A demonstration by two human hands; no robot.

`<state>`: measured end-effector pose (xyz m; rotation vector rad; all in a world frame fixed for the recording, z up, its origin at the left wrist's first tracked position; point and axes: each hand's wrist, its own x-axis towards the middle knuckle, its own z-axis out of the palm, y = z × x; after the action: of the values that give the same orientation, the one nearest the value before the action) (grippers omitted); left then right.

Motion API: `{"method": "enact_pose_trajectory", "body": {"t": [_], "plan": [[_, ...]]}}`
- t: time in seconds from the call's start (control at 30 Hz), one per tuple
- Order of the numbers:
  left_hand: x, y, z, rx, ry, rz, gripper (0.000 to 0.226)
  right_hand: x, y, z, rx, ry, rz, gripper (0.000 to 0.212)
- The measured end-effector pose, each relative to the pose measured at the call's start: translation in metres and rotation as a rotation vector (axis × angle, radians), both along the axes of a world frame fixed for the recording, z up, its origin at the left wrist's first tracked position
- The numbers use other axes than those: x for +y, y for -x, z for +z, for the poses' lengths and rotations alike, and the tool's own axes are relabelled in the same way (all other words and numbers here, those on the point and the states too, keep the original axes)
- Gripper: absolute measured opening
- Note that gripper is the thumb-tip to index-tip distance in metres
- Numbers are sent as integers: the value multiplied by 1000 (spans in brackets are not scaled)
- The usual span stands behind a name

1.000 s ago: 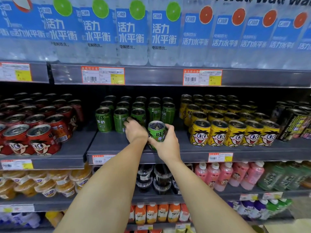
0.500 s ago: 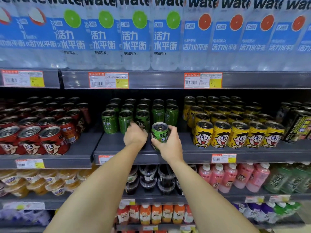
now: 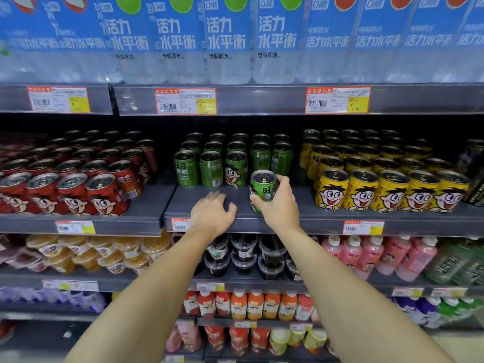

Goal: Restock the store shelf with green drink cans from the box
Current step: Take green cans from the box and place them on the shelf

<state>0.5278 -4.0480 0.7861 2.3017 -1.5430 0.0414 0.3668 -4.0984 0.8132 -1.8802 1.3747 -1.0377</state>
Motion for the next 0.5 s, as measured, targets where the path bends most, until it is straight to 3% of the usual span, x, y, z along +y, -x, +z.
{"method": "enact_pose_trajectory", "body": {"t": [0.2,0.5], "plan": [[5,6,-13,-93,155,23,52,1,4,5,80,28,-3,81],[4,4,-17,-127,188,5,50,0,-3,-1,-44,28,-42,65]]}}
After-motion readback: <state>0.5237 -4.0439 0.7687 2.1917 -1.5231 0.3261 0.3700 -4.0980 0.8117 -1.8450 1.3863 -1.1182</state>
